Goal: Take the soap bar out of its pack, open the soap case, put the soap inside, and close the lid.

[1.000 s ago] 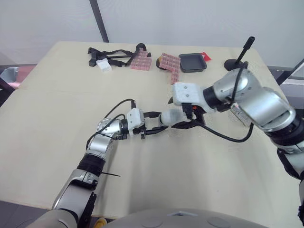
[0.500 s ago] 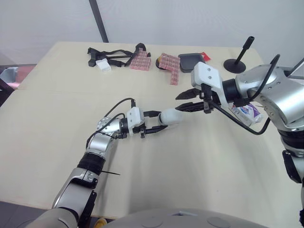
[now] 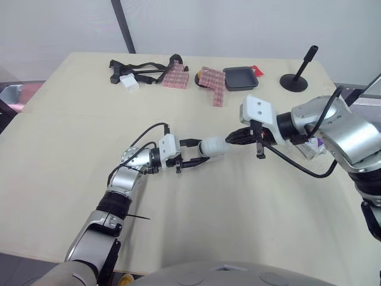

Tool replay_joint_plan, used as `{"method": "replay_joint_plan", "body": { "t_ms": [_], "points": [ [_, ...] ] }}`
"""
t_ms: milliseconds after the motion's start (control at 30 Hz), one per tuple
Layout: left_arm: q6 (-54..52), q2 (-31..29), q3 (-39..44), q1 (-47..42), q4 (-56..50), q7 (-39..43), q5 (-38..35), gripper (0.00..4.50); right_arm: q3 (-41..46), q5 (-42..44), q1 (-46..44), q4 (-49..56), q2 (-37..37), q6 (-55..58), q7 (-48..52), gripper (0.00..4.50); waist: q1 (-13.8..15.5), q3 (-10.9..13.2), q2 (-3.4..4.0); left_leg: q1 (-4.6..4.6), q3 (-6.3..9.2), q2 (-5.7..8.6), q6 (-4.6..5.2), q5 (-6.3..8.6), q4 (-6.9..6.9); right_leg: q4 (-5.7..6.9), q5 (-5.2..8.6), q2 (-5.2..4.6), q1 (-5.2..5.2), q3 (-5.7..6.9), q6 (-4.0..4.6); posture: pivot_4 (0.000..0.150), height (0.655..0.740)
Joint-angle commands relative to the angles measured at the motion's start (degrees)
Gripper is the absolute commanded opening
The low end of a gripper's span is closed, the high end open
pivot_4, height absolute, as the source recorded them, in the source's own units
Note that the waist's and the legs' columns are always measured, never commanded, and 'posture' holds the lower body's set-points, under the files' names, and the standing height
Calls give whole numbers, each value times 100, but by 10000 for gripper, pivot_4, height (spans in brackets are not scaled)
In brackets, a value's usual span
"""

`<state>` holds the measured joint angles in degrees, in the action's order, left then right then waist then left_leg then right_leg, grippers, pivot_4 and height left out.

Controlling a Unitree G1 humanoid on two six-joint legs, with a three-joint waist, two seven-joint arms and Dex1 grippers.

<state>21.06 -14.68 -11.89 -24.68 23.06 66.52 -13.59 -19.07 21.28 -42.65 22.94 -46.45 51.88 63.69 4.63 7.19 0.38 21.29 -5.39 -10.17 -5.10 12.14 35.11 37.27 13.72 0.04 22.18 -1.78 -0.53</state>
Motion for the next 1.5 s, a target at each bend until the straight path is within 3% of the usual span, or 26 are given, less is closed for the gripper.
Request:
{"method": "replay_joint_plan", "body": {
  "t_ms": [33,1000,1500],
  "points": [
    [-15,-85,56,-1,-153,-22,-10,18745,14,-68,-29,88,-32,-152,-21,215,-3,0,0,-1,0,0,0,0,0,0,0,0,0,0,0,1500,7400],
    [3,-98,23,-35,-115,-52,22,18745,-126,-7,-171,368,360,69,-189,215,-9,-1,0,-5,-1,-1,0,0,0,1,0,0,-2,-1,0,1500,7400],
    [-25,-139,31,25,-180,-41,6,18745,66,3,-174,356,105,-9,-123,215,-11,0,0,-4,-1,-1,0,0,0,0,0,0,-2,-1,0,1500,7400]
  ]
}}
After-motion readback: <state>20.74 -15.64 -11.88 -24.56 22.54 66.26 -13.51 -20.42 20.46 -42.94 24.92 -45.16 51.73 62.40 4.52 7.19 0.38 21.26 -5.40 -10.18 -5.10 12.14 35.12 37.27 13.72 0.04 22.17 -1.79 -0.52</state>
